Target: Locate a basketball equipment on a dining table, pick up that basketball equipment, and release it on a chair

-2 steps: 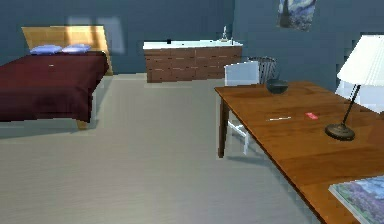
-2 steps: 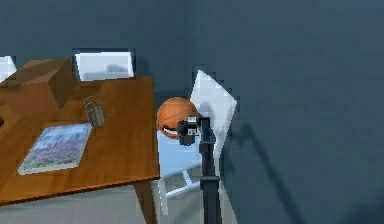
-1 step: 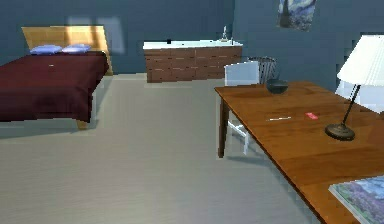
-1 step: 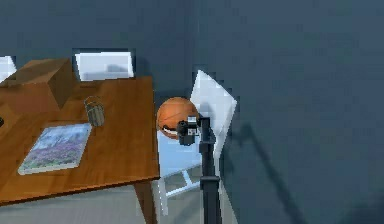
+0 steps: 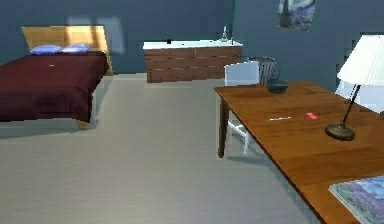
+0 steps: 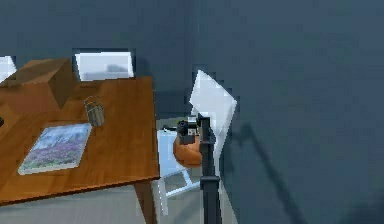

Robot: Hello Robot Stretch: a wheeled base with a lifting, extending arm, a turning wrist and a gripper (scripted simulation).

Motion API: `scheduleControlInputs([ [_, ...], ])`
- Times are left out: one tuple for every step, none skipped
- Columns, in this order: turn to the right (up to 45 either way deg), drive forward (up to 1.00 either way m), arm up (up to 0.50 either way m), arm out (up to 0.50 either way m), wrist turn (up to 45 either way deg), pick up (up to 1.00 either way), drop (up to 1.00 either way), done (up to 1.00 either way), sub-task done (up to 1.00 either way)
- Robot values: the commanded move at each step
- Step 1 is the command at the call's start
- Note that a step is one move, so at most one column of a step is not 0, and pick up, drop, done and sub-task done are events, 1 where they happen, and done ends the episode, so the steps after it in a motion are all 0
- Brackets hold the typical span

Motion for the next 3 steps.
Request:
scheduleControlInputs([
  [0.0,0.0,0.1,0.0,0.0,0.0,0.0,0.0,0.0],
  [0.0,0.0,0.0,-0.08,0.0,0.0,0.0,0.0,0.0],
  [0.0,0.0,0.0,0.0,0.0,0.0,0.0,1.0,0.0],
])
